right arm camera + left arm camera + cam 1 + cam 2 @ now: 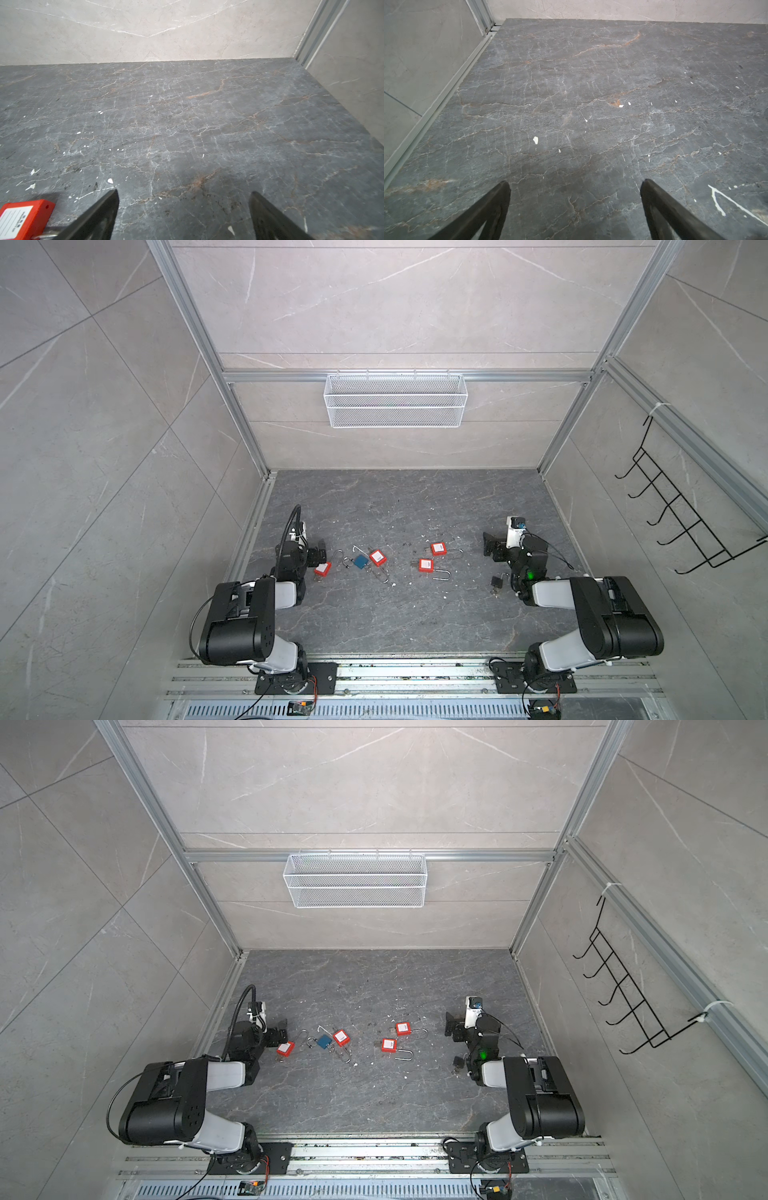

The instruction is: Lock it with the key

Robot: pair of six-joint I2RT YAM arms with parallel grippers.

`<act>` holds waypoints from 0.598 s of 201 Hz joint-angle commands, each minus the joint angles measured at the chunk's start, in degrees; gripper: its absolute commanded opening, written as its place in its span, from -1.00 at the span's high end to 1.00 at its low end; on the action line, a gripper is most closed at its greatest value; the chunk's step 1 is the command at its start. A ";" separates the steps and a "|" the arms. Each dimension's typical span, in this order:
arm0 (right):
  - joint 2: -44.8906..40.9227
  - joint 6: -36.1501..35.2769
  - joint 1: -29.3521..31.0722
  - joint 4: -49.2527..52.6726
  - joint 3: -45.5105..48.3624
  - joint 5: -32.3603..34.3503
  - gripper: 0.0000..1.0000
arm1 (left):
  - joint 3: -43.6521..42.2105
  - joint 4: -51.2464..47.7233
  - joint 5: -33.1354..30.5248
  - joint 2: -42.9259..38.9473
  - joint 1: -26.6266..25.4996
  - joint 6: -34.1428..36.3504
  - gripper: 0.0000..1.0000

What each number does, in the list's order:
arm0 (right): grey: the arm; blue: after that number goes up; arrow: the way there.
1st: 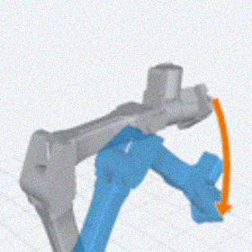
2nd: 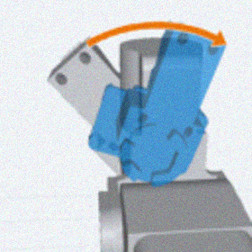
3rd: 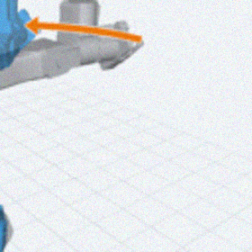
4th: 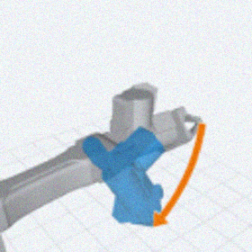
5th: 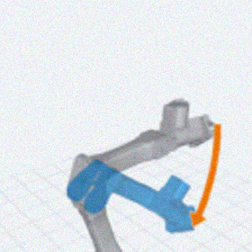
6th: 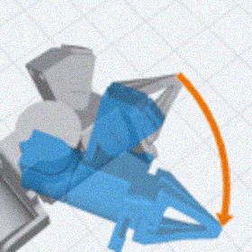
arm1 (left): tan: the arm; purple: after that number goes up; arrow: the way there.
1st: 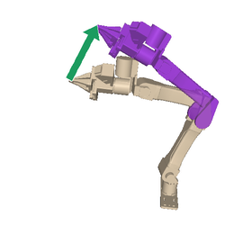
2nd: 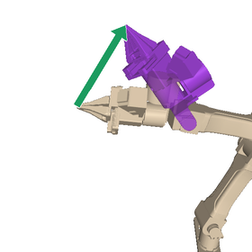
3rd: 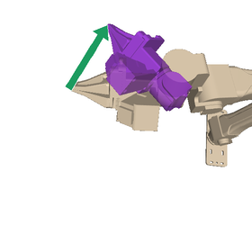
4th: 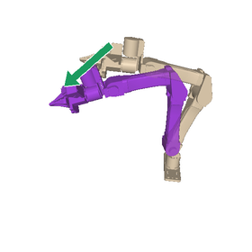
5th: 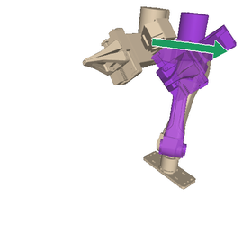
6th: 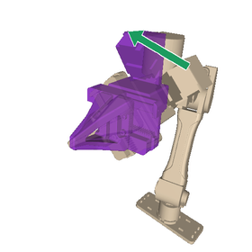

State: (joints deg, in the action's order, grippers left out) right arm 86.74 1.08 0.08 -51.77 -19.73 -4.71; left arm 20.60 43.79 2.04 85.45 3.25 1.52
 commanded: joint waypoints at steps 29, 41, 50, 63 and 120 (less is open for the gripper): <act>-7.21 1.09 0.25 5.71 -0.52 1.82 -0.95 | 1.72 -2.09 0.08 -4.90 0.17 -0.37 -0.98; -10.59 1.99 0.23 13.08 -2.91 3.02 -0.90 | 2.66 -5.73 -1.65 -7.53 -0.03 -0.87 -0.98; -12.67 4.57 0.27 22.78 -6.51 4.41 -0.88 | 4.19 -11.11 -3.45 -10.07 -0.31 -1.56 -0.98; -13.54 9.05 0.26 37.15 -13.32 3.99 -0.85 | 8.57 -21.85 -4.76 -13.40 -0.78 -2.22 -0.97; -16.77 25.46 6.76 66.00 -24.89 6.19 -0.83 | 17.65 -46.38 -6.07 -24.73 -9.12 -8.35 -0.96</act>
State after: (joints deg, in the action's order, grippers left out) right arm 72.10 17.02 2.79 -5.69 -41.87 -2.26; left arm 35.92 11.46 -4.19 65.10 -2.92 -1.52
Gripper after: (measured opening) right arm 0.913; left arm 0.979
